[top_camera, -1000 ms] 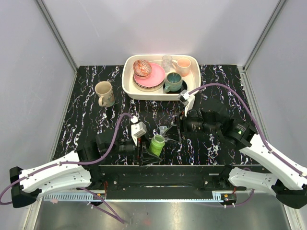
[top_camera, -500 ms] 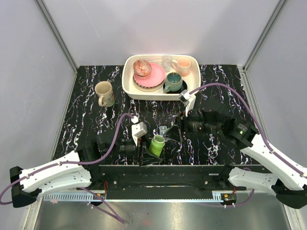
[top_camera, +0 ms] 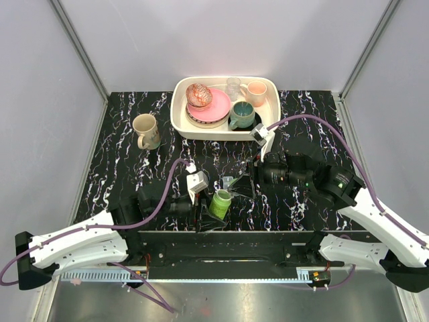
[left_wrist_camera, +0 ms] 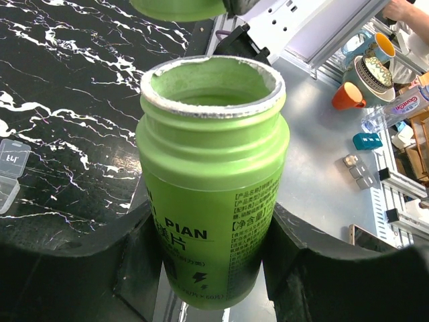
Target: Sort the pills into containers
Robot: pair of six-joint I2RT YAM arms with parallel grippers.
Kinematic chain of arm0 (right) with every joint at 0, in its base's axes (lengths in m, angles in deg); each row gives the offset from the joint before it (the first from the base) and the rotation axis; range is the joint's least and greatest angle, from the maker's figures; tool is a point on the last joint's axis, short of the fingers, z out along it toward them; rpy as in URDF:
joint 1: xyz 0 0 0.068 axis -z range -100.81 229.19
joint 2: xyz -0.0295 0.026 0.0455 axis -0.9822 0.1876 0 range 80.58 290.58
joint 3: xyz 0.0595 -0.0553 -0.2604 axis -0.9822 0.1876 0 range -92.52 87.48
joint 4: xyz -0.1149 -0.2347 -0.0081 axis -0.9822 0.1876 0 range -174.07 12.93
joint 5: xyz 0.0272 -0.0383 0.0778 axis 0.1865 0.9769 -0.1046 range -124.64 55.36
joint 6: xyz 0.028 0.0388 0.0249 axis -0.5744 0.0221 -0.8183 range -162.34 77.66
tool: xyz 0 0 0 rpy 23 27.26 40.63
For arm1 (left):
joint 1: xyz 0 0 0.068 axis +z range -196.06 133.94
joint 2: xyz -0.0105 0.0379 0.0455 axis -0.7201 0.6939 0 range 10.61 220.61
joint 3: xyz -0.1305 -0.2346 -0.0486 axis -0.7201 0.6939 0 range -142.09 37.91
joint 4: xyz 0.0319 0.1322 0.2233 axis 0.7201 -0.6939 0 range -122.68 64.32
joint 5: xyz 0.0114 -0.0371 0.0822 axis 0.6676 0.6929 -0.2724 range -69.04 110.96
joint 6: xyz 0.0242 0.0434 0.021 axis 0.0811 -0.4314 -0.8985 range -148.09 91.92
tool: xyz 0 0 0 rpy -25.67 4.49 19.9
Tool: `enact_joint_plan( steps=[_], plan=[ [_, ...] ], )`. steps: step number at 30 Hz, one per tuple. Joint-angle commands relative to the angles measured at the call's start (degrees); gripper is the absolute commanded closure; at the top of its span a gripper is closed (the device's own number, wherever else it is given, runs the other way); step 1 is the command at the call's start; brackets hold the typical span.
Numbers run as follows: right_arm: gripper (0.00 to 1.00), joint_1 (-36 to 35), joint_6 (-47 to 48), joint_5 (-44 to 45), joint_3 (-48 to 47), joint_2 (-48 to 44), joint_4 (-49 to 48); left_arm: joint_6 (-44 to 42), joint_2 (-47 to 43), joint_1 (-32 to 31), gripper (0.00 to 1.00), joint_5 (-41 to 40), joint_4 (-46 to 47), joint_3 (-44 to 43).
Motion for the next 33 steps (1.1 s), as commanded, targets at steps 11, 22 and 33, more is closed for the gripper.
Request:
enact_joint_plan(
  steps=[11,22,33],
  plan=[
    [1.0,-0.3,0.2,-2.1,-1.7,-0.2,0.9,-1.1,-1.1,-0.1,1.0,-1.9,2.1,-3.0],
    [1.0,-0.3,0.1,-2.4,-0.2,0.3,3.0,-1.4,-1.3,-0.1,1.0,-2.2,1.9,-3.5],
    [1.0,-0.3,0.0,-2.7,0.4,1.5,4.1,-1.4,-1.3,-0.1,1.0,-2.2,1.9,-3.6]
  ],
)
